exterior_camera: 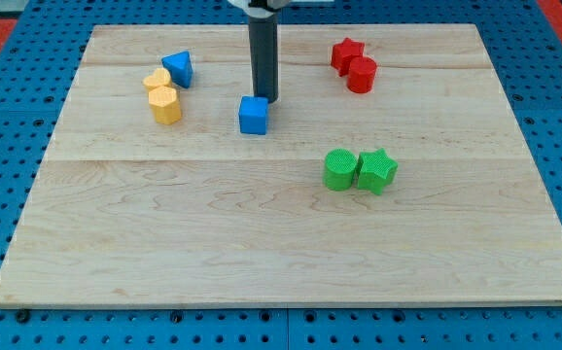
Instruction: Place the blue cube parallel left side of the green circle
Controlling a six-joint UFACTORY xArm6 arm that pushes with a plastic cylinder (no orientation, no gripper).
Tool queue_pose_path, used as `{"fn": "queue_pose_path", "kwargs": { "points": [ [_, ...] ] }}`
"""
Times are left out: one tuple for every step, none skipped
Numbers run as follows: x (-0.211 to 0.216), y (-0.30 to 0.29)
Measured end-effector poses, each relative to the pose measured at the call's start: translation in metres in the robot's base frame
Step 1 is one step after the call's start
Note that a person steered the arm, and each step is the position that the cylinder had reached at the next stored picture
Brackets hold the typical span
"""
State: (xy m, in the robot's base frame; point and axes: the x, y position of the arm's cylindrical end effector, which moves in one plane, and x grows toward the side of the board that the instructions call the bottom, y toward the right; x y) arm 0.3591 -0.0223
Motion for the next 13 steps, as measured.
{"fn": "queue_pose_path", "kwargs": {
  "points": [
    [0.0, -0.006],
    [-0.017, -0.009],
    [0.013, -0.033],
    [0.037, -0.015],
    [0.043, -0.027],
    [0.043, -0.023],
    [0.063, 0.008],
    [0.072, 0.03],
    [0.036, 0.016],
    [0.074, -0.006],
    [0.089, -0.029],
    [0.085, -0.06],
    [0.119, -0.118]
  ]
}}
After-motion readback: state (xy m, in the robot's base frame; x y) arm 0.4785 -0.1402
